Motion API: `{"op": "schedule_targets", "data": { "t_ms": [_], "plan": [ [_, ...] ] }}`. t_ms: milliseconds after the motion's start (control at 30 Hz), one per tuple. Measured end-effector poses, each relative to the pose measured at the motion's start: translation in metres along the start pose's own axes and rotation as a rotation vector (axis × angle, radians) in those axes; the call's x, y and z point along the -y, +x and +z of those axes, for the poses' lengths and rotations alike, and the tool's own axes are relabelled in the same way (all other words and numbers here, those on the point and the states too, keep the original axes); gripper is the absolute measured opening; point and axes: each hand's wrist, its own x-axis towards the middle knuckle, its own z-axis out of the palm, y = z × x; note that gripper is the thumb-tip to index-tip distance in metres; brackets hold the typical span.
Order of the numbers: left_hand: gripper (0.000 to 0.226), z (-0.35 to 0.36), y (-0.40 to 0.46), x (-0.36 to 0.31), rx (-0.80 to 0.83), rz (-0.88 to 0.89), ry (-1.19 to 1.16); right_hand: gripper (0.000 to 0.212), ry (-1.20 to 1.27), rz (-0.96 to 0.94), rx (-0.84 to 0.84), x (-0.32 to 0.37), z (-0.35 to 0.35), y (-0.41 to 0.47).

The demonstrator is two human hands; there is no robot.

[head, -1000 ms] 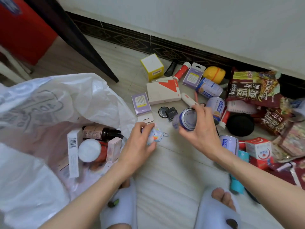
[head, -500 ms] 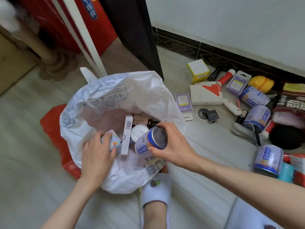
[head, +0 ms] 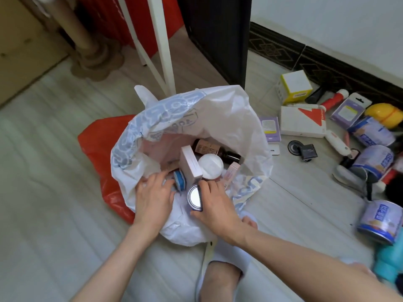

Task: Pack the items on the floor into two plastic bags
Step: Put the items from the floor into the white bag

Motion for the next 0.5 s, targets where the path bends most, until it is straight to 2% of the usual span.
{"op": "schedule_targets", "data": {
  "t_ms": [67, 167, 267, 333, 400, 467, 500],
  "plan": [
    [0.028, 0.001, -0.002, 0.0, -0.002, -0.013, -0.011, 0.048, -0.055, -0.046, 0.031, -0.003, 0.006, 0.0],
    [0.012, -0.001, -0.005, -0.002, -0.054, -0.027, -0.081, 0.048, -0.007, -0.084, 0.138, -0.006, 0.007, -0.002],
    [0.024, -0.016, -0.01, -0.008, -0.2, 0.015, -0.216, 0.044, 0.078, -0.115, 0.174, -0.008, -0.009, -0.005],
    [0.023, -0.032, -0.011, -0.013, -0.386, 0.08, -0.245, 0.034, 0.099, -0.131, 0.061, -0.011, -0.034, -0.003],
    [0.025, -0.051, -0.008, -0.017, -0.561, 0.11, -0.176, 0.027, 0.03, -0.13, -0.192, -0.02, -0.066, 0.009],
    [0.03, -0.066, 0.005, -0.018, -0.661, 0.079, -0.129, 0.024, -0.053, -0.006, -0.417, -0.038, -0.099, 0.029],
    [0.035, -0.072, 0.015, -0.018, -0.659, 0.049, -0.122, 0.035, -0.09, 0.104, -0.456, -0.047, -0.114, 0.041]
  ]
}}
